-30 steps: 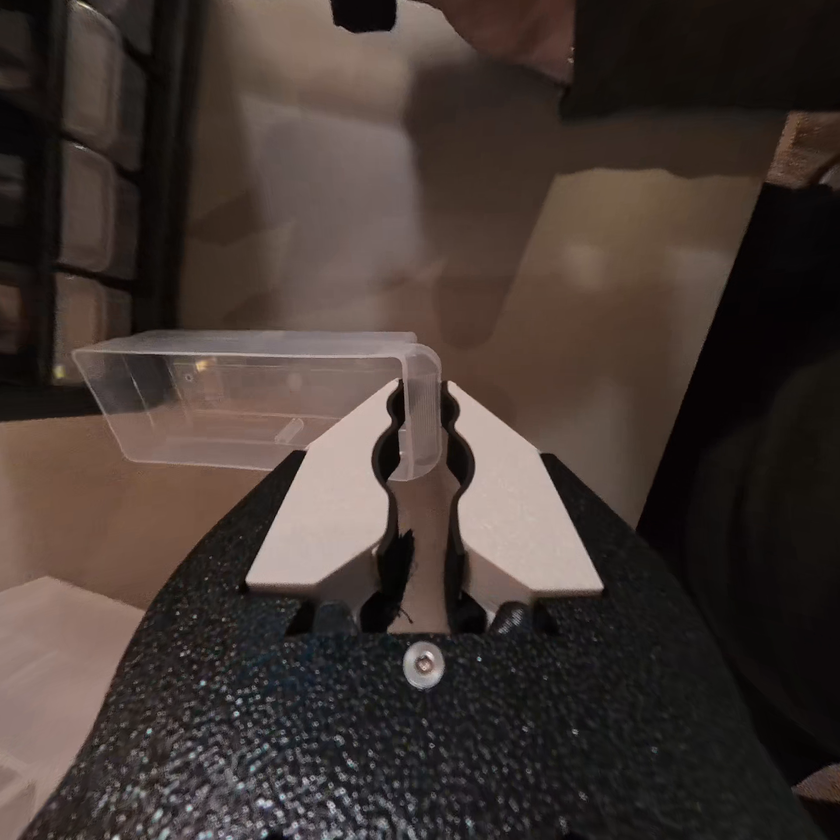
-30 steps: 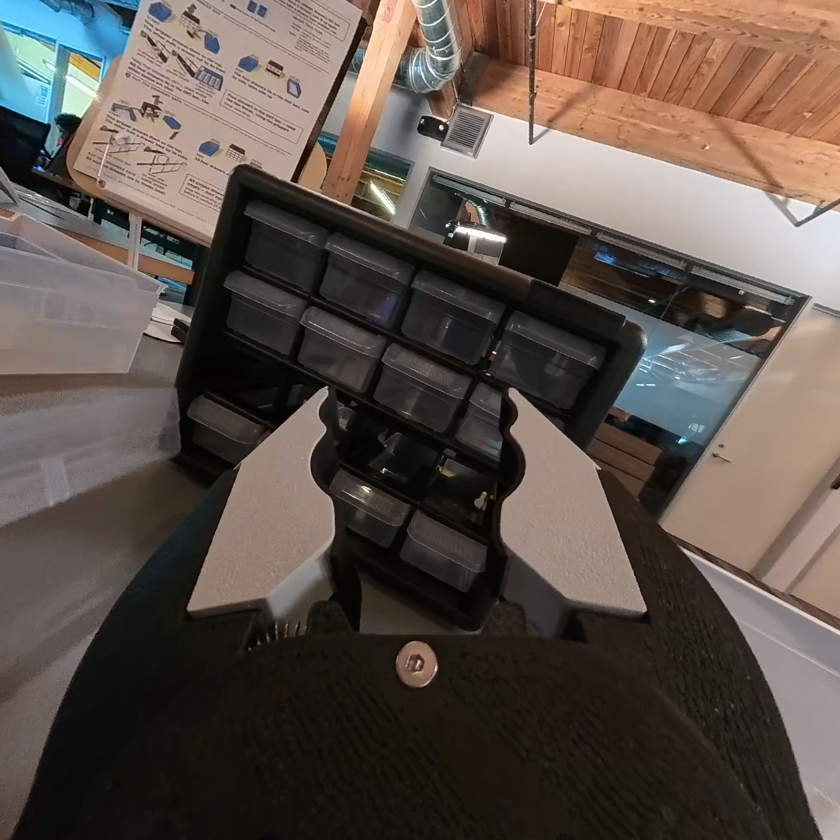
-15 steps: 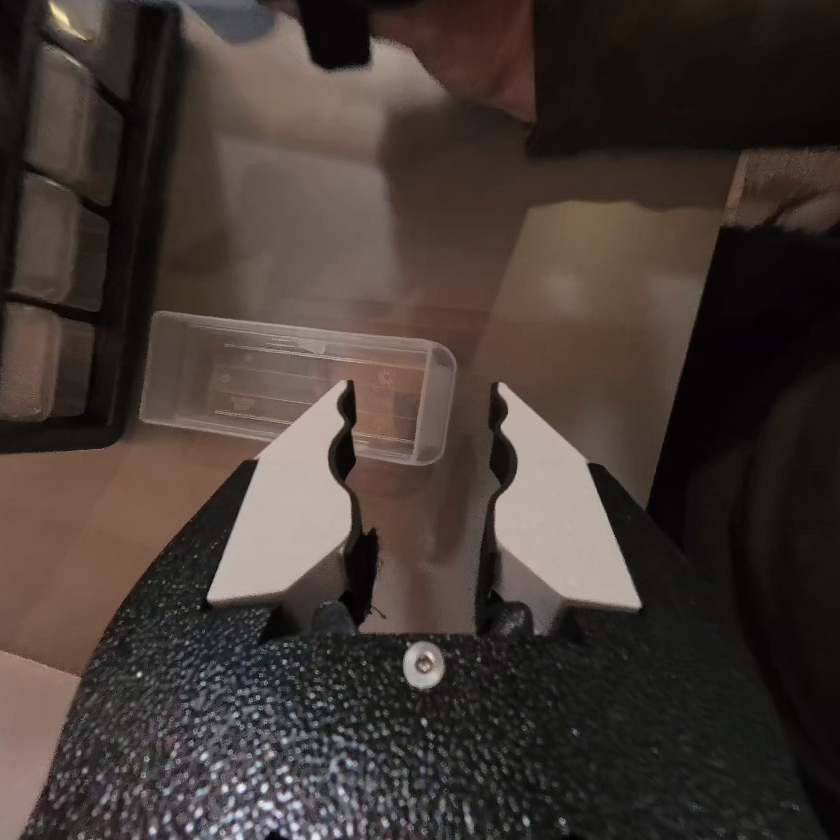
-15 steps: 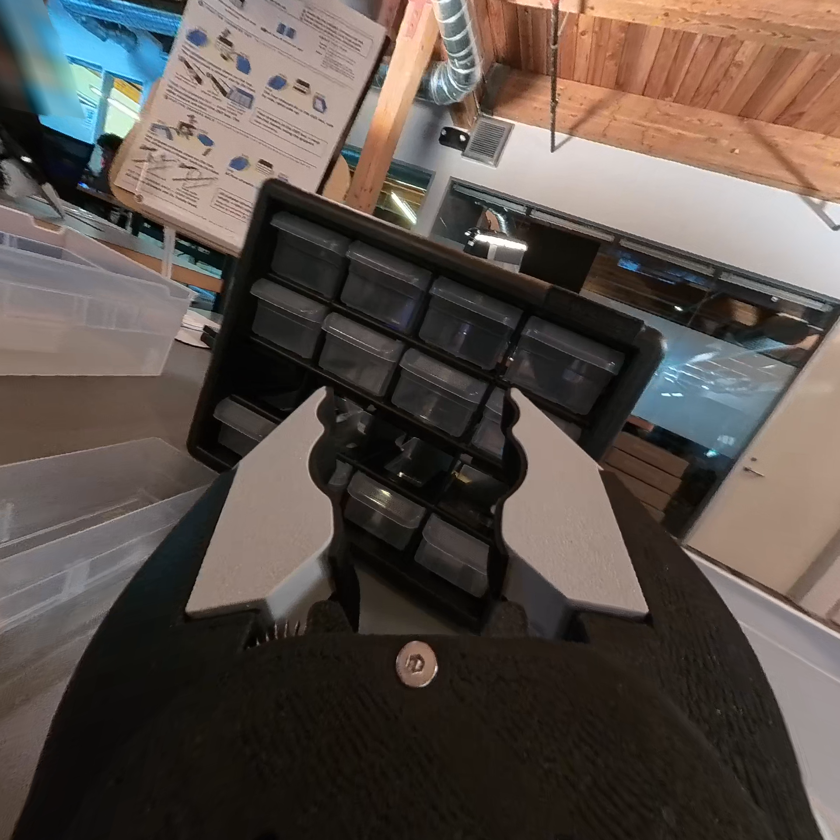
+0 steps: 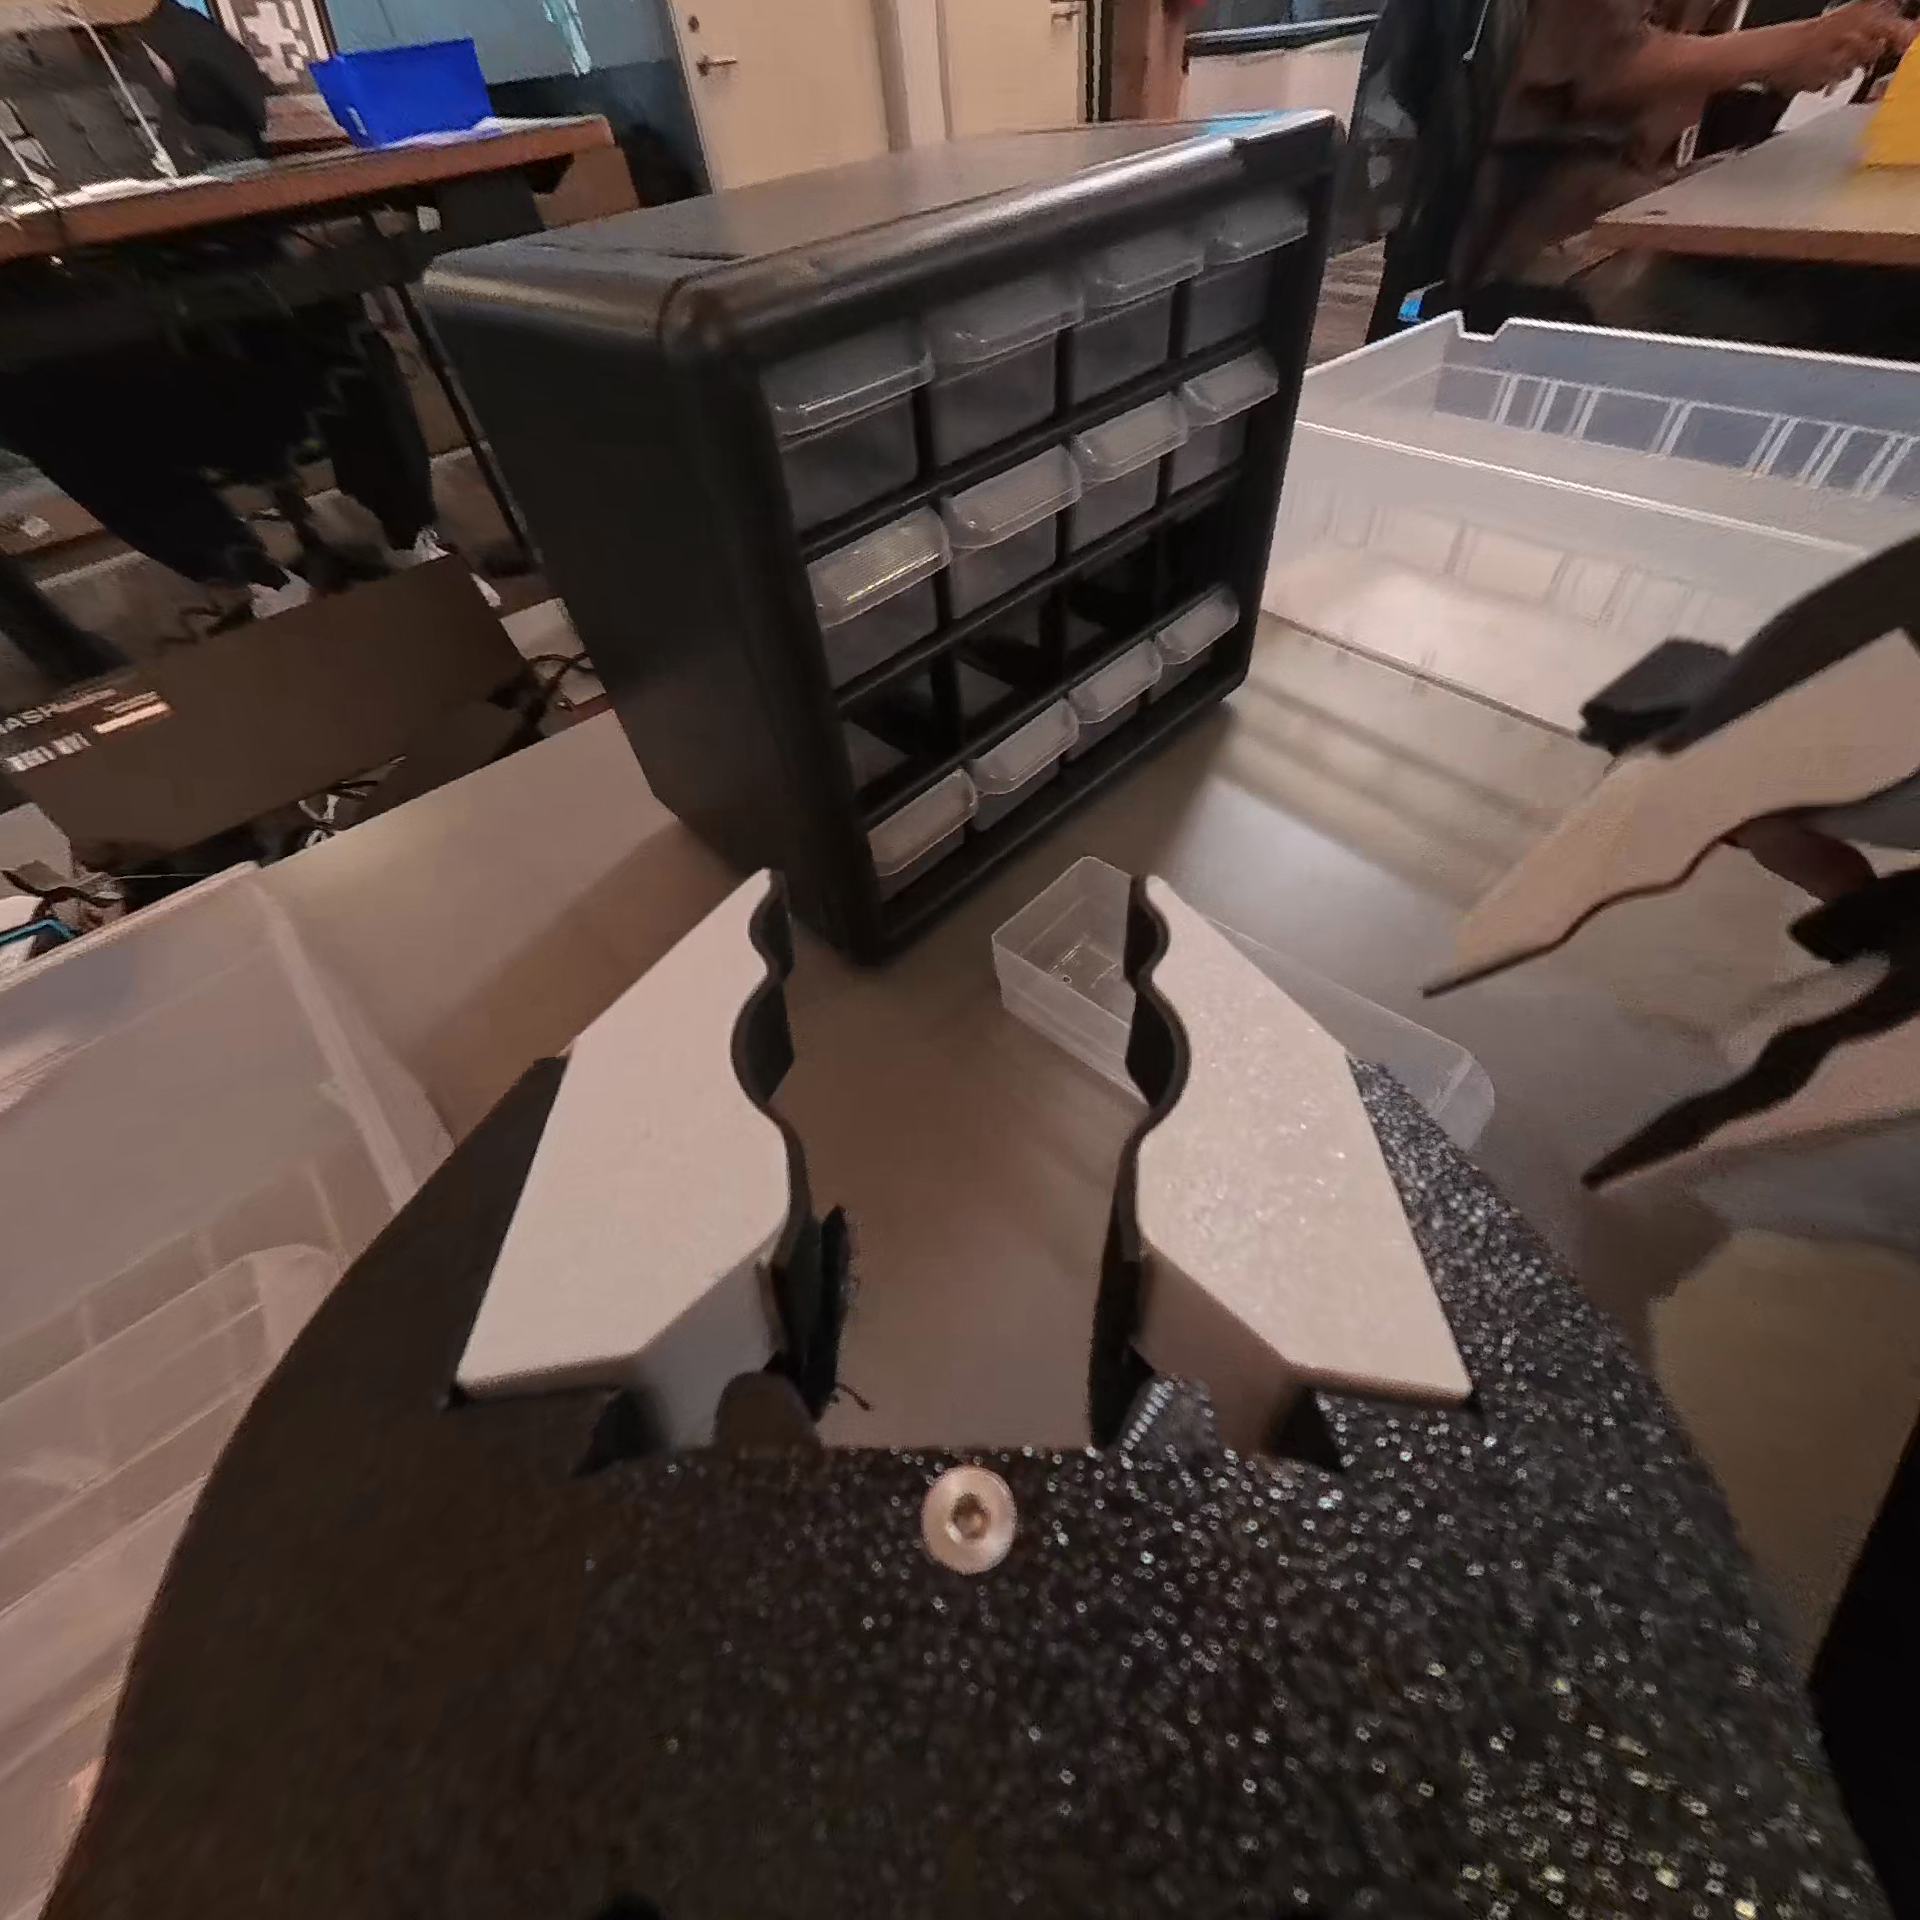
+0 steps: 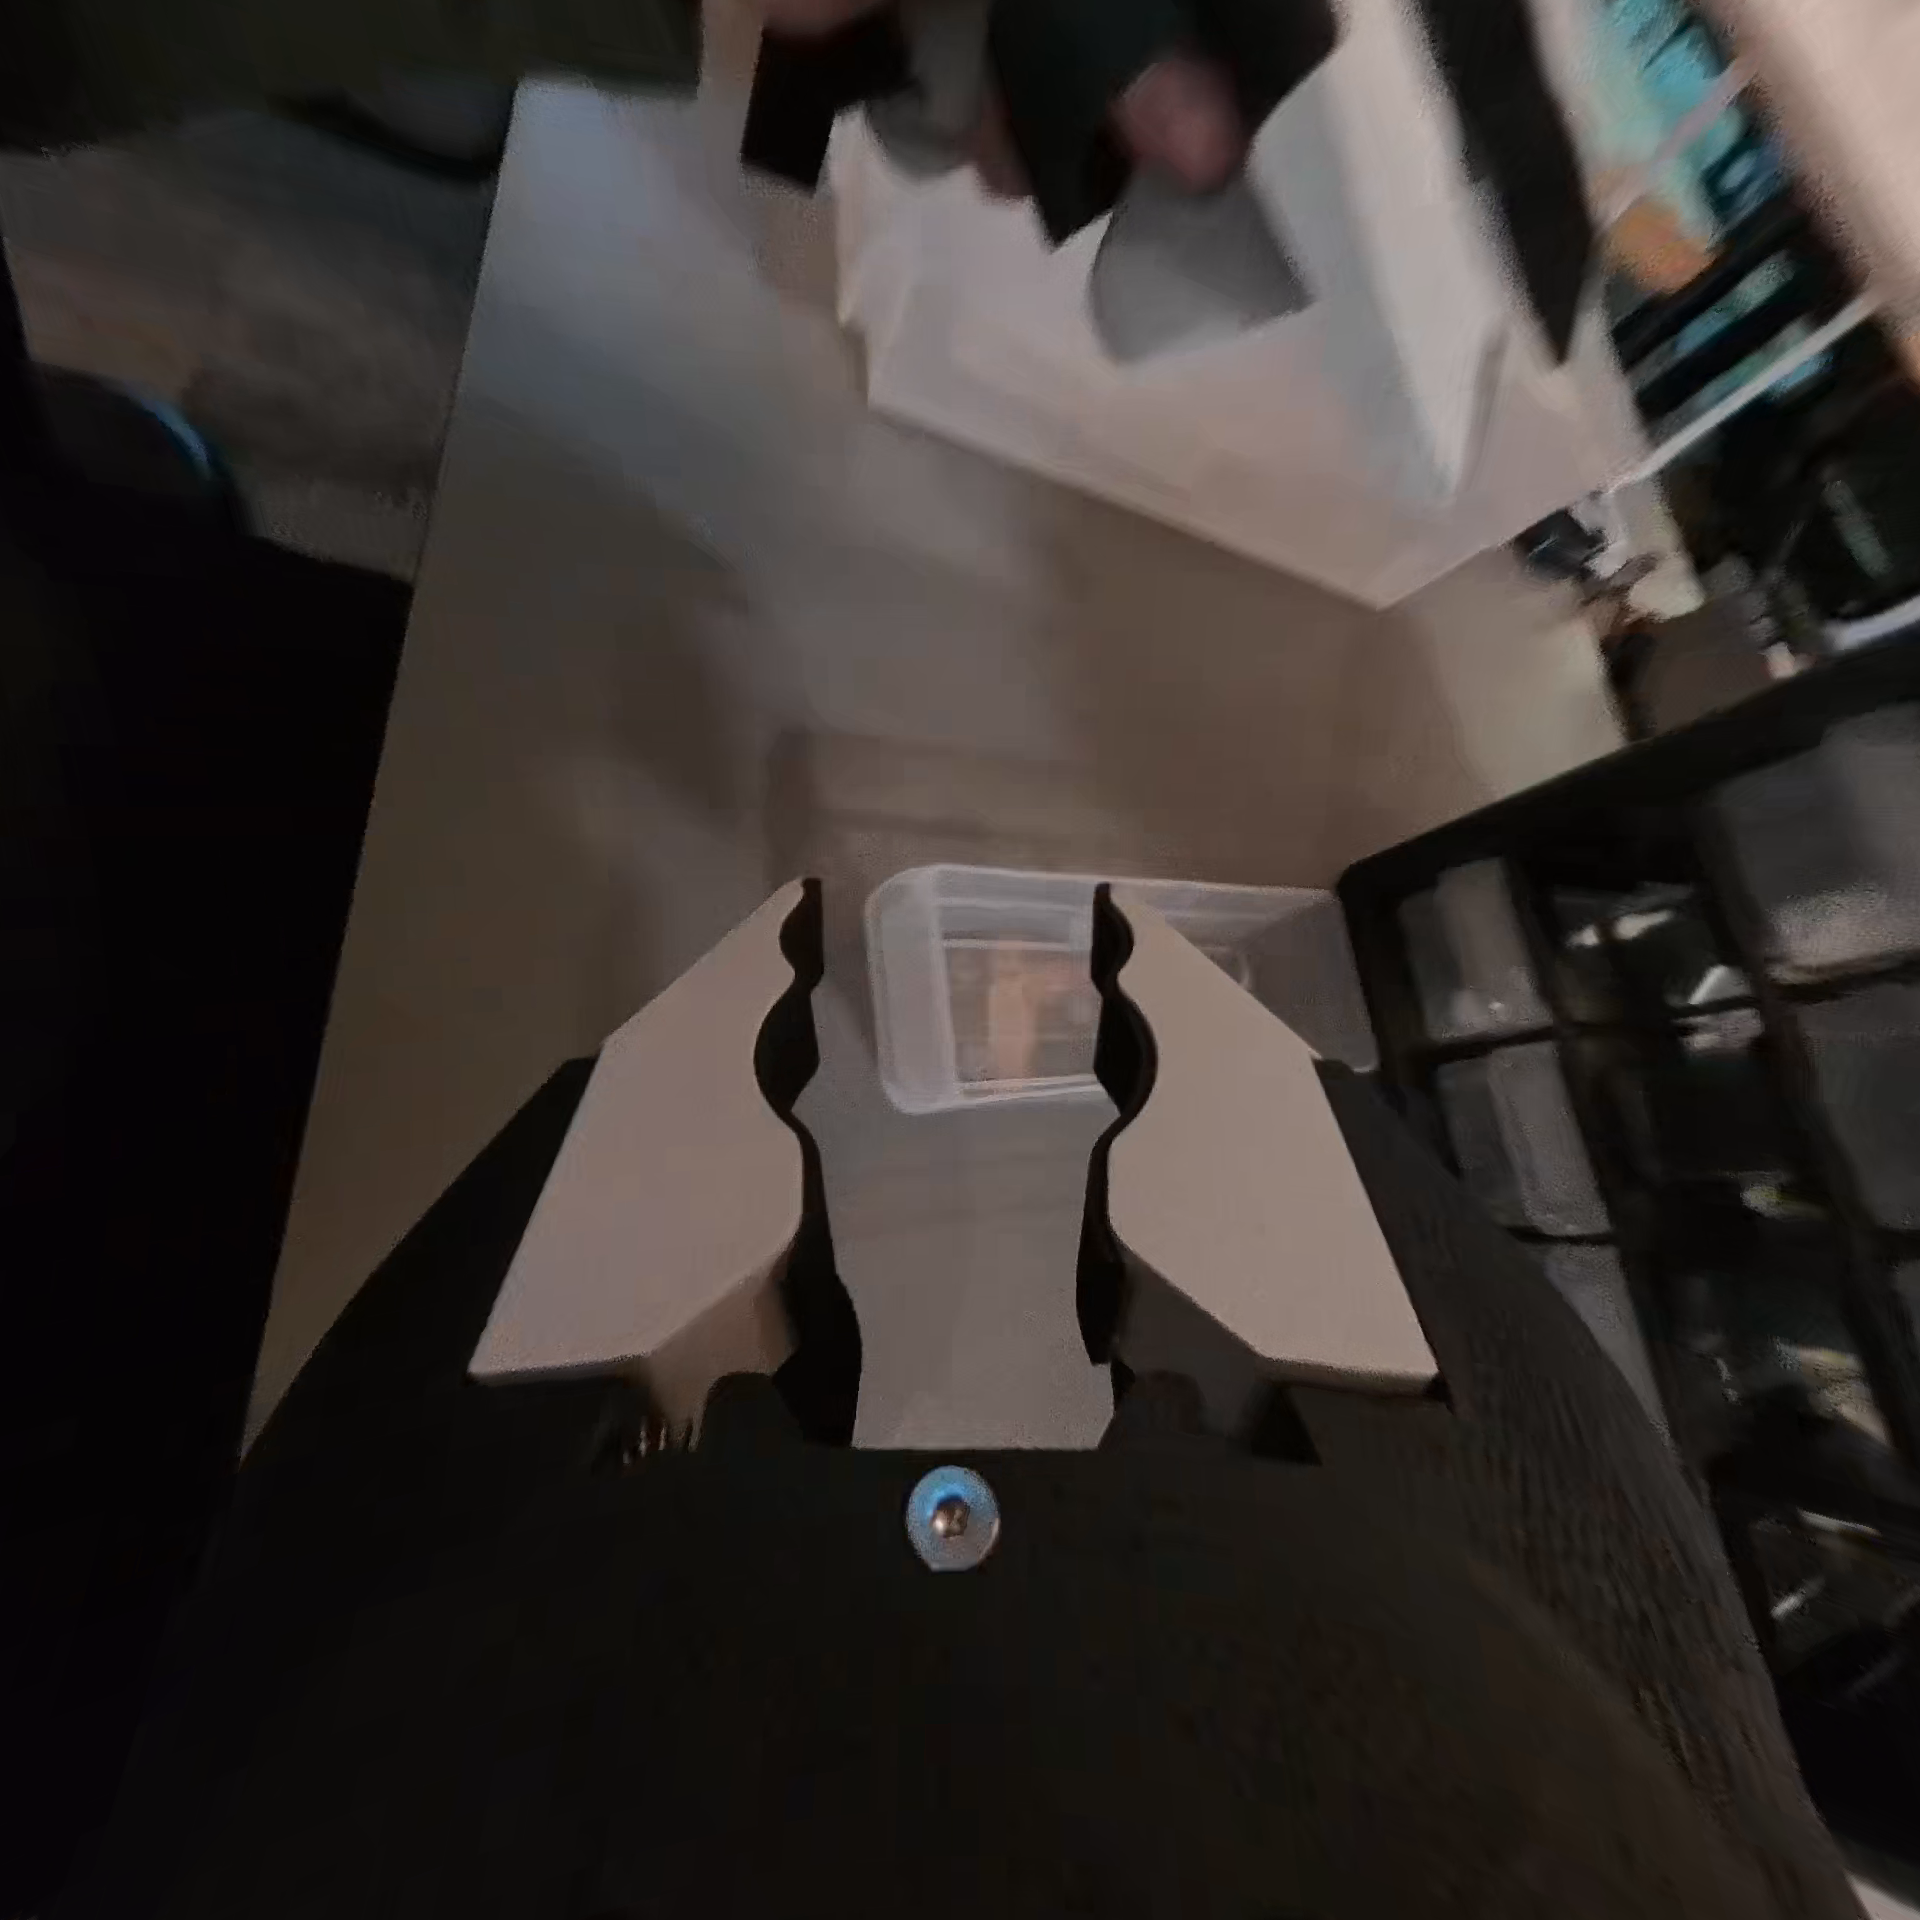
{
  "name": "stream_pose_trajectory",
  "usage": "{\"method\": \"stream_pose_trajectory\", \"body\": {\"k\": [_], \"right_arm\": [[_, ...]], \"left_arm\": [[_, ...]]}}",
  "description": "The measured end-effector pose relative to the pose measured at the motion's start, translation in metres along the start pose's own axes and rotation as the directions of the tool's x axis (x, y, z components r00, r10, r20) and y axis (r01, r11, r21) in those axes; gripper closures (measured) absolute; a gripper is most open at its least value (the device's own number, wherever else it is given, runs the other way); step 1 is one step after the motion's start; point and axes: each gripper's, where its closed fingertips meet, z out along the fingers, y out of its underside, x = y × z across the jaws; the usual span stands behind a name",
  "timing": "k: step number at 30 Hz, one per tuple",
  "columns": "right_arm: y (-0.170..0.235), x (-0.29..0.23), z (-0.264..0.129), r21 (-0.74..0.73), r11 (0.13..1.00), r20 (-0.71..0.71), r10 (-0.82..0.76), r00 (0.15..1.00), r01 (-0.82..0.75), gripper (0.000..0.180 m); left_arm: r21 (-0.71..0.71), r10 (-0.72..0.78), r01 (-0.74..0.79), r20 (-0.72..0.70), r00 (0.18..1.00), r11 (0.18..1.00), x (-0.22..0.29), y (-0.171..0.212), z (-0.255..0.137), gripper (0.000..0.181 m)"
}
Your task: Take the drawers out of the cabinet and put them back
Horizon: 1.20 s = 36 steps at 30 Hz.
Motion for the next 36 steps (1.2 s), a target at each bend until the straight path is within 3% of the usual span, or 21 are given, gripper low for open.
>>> {"method": "stream_pose_trajectory", "body": {"k": [6, 12, 15, 22, 26, 36], "right_arm": [[0.031, -0.024, 0.027, -0.221, 0.975, 0.069, -0.003, 0.998, 0.018, 0.123], [0.042, -0.019, 0.034, -0.322, 0.939, 0.017, -0.118, 0.993, 0.117, 0.162], [0.044, -0.016, 0.033, -0.343, 0.929, -0.003, -0.148, 0.989, 0.138, 0.162], [0.034, -0.010, 0.026, -0.320, 0.935, -0.025, -0.167, 0.986, 0.151, 0.163], [0.022, 0.006, 0.019, -0.278, 0.949, -0.062, -0.173, 0.983, 0.149, 0.163], [0.010, 0.044, 0.022, -0.231, 0.957, -0.057, -0.191, 0.980, 0.173, 0.163]], "left_arm": [[0.011, 0.016, -0.015, -0.047, 0.999, 1.000, 0.015, -0.003, 0.001, 0.117], [0.022, 0.009, -0.008, -0.046, 0.999, 1.000, 0.023, -0.003, 0.009, 0.117], [0.047, -0.021, 0.022, -0.021, 1.000, 0.999, 0.018, -0.004, 0.013, 0.118], [0.116, 0.048, -0.072, 0.193, 0.980, 0.991, -0.006, -0.004, 0.022, 0.124], [0.270, -0.006, -0.102, 0.373, 0.928, 0.957, -0.025, -0.017, 0.009, 0.119], [0.348, 0.008, -0.167, 0.415, 0.910, 0.923, -0.022, -0.017, 0.004, 0.116]]}}
